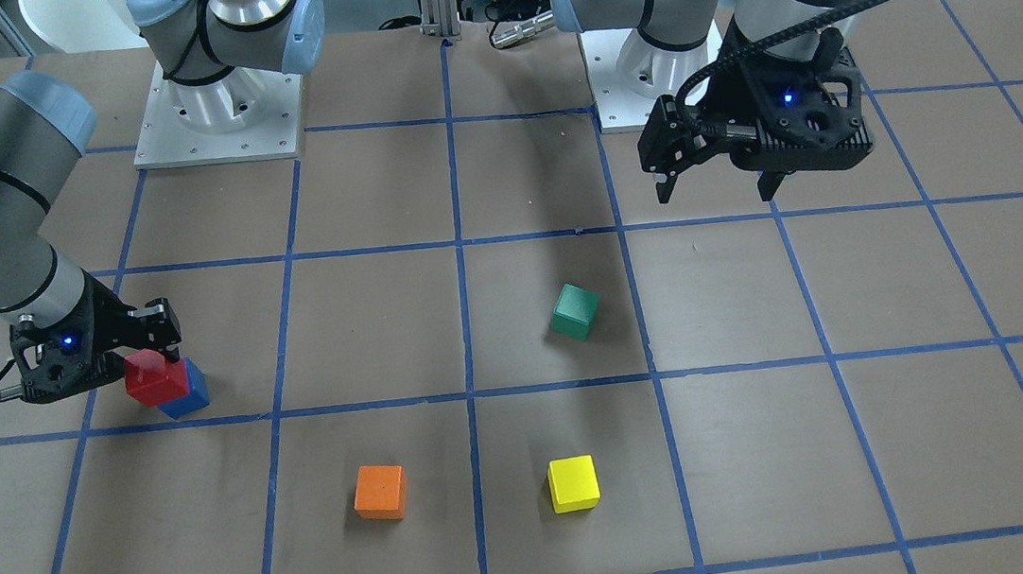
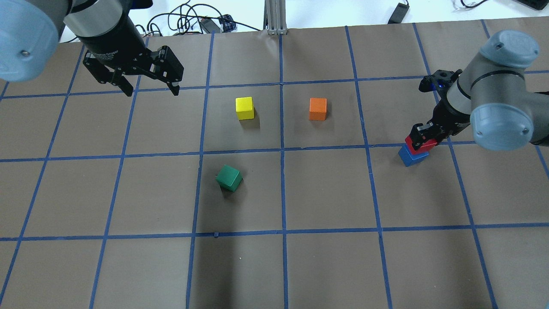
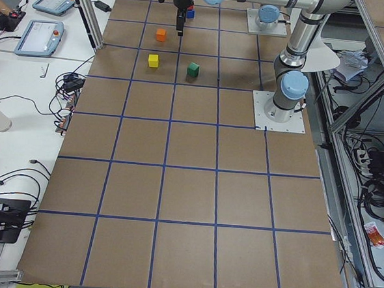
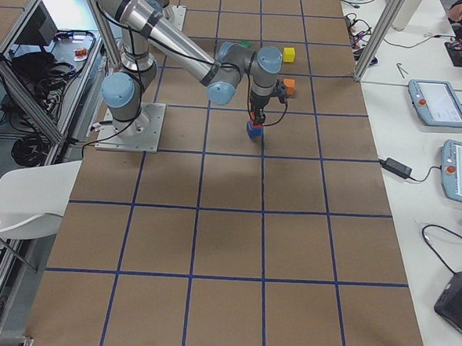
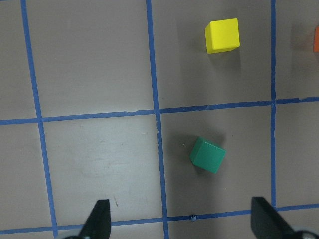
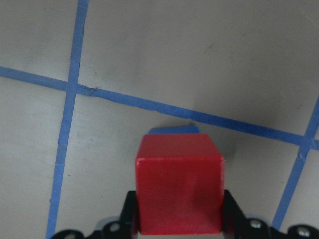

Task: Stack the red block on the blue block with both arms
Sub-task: 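Lower the red cube onto the blue cube and open the right gripper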

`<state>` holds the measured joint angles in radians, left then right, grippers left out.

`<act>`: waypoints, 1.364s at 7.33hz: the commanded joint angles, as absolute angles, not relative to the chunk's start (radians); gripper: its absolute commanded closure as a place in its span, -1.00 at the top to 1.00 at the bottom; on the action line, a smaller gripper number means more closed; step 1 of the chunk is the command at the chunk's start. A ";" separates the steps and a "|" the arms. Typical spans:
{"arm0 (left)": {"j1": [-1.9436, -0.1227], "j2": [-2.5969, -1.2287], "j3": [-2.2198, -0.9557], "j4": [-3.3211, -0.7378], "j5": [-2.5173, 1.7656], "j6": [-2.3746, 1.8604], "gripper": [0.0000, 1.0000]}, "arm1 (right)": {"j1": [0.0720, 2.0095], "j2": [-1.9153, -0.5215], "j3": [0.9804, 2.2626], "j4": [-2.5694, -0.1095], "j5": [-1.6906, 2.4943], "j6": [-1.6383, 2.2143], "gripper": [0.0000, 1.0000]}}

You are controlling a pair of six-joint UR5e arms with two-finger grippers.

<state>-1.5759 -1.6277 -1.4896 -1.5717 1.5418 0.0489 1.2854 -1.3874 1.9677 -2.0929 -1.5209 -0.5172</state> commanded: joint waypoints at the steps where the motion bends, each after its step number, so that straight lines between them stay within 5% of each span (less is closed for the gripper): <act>1: -1.575 -1.628 -1.488 -1.572 1.542 0.049 1.00 | 1.285 -1.387 1.970 -2.095 -1.526 -0.515 0.22; 3: -1.575 -1.626 -1.485 -1.568 1.542 0.048 1.00 | 1.285 -1.387 1.970 -2.092 -1.529 -0.517 1.00; 6: -1.575 -1.615 -1.486 -1.568 1.540 0.048 1.00 | 1.289 -1.452 1.918 -1.960 -1.566 -0.514 1.00; 10: -1.577 -1.612 -1.486 -1.568 1.539 0.048 1.00 | 1.295 -1.563 1.673 -1.498 -1.568 -0.364 1.00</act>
